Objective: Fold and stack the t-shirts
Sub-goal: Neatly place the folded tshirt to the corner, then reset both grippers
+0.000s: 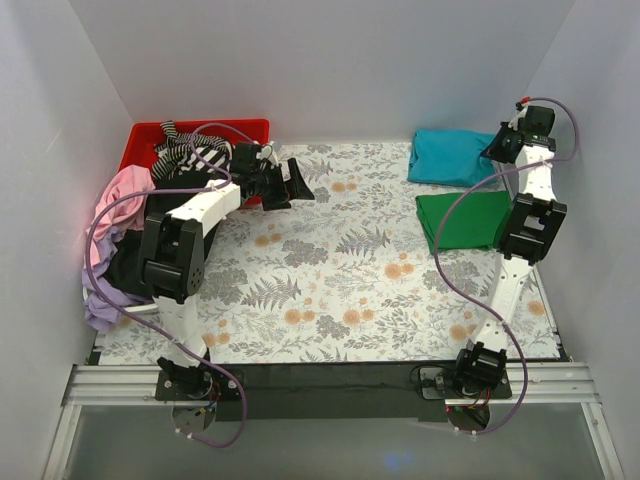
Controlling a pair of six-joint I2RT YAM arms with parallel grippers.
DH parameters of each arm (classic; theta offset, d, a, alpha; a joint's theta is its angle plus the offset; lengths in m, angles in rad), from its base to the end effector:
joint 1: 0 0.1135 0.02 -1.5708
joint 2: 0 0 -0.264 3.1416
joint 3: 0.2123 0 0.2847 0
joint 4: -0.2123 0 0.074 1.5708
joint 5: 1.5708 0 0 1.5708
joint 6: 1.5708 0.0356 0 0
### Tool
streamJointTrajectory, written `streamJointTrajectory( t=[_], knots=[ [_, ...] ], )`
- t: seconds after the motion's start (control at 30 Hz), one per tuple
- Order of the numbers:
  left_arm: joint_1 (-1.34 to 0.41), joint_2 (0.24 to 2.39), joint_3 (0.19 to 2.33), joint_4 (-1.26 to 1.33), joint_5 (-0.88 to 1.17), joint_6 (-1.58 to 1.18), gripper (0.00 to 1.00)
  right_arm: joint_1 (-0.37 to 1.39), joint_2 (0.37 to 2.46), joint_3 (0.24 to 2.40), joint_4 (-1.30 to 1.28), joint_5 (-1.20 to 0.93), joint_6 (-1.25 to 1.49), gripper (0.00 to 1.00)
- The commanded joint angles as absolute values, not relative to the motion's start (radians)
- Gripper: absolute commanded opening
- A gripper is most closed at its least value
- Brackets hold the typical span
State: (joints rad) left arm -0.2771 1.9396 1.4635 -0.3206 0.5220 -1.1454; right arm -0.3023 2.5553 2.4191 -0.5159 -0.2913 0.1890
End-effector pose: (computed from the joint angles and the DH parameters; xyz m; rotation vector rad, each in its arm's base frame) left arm 0.4408 -0.1438 0.2105 -0.8413 2.4911 -1.2244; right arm 0.5851 -0.1718 0.2156 0.3797 2.1702 0.2603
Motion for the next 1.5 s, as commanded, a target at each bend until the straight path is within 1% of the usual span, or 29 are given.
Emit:
streamJointTrajectory(
  t=[0.0, 0.1, 0.13, 0.17, 0.2, 0.23, 0.27, 0.33, 0.4, 0.43, 0.53, 0.7, 0.77, 0.8, 0.97, 1.07, 1.17, 1.3, 1.4, 1.43, 1.47],
  knots=[
    [-0.273, 1.928, 1.470, -0.313, 0.548, -1.135, 0.90, -0.314, 2.563, 2.468, -0.442, -0.195, 0.126, 0.01],
    [-0.273, 1.940, 1.474, -0.313, 0.568, -1.135, 0.90, -0.304, 2.550, 2.454, -0.440, -0.126, 0.083, 0.01],
    [-0.273, 1.942, 1.474, -0.313, 0.571, -1.138, 0.90, -0.298, 2.546, 2.436, -0.437, -0.115, 0.043, 0.08],
    [-0.273, 1.951, 1.473, -0.310, 0.571, -1.138, 0.90, -0.290, 2.542, 2.428, -0.431, -0.103, 0.029, 0.08],
    [-0.273, 1.956, 1.476, -0.310, 0.583, -1.143, 0.90, -0.272, 2.537, 2.422, -0.428, -0.066, 0.017, 0.12],
    [-0.273, 1.960, 1.482, -0.310, 0.589, -1.144, 0.90, -0.265, 2.534, 2.418, -0.425, -0.058, 0.003, 0.31],
    [-0.275, 1.963, 1.482, -0.310, 0.592, -1.146, 0.90, -0.258, 2.534, 2.415, -0.422, -0.055, 0.003, 0.32],
    [-0.273, 1.964, 1.482, -0.308, 0.598, -1.147, 0.90, -0.235, 2.526, 2.413, -0.413, -0.035, -0.026, 0.53],
    [-0.275, 1.956, 1.479, -0.308, 0.592, -1.144, 0.90, -0.204, 2.507, 2.408, -0.407, -0.005, -0.055, 0.82],
    [-0.275, 1.954, 1.474, -0.308, 0.588, -1.143, 0.90, -0.193, 2.499, 2.407, -0.407, -0.005, -0.069, 0.98],
    [-0.275, 1.937, 1.467, -0.310, 0.549, -1.141, 0.90, -0.144, 2.442, 2.381, -0.399, 0.077, -0.126, 0.98],
    [-0.275, 1.888, 1.442, -0.302, 0.454, -1.129, 0.90, -0.037, 2.263, 2.200, -0.342, 0.135, -0.193, 0.98],
    [-0.276, 1.858, 1.433, -0.301, 0.405, -1.126, 0.90, -0.002, 2.206, 2.134, -0.348, 0.109, -0.169, 0.98],
    [-0.276, 1.849, 1.434, -0.302, 0.391, -1.127, 0.90, -0.002, 2.144, 2.052, -0.347, 0.051, -0.157, 0.98],
    [-0.276, 1.795, 1.430, -0.304, 0.342, -1.143, 0.90, 0.132, 2.007, 1.893, -0.373, -0.024, -0.084, 0.98],
    [-0.276, 1.766, 1.411, -0.299, 0.331, -1.140, 0.90, 0.202, 1.925, 1.772, -0.373, -0.009, -0.068, 0.98],
    [-0.276, 1.721, 1.371, -0.262, 0.324, -1.143, 0.90, 0.268, 1.850, 1.640, -0.368, -0.049, -0.058, 0.98],
    [-0.276, 1.660, 1.341, -0.261, 0.308, -1.135, 0.90, 0.339, 1.751, 1.474, -0.321, -0.035, -0.014, 0.98],
    [-0.278, 1.617, 1.302, -0.256, 0.269, -1.108, 0.90, 0.400, 1.680, 1.356, -0.293, -0.005, 0.015, 0.98],
    [-0.278, 1.588, 1.295, -0.261, 0.226, -1.100, 0.90, 0.419, 1.657, 1.310, -0.241, -0.005, 0.017, 0.98],
    [-0.278, 1.566, 1.269, -0.262, 0.210, -1.082, 0.90, 0.455, 1.616, 1.249, -0.226, 0.064, 0.021, 0.99]
  ],
)
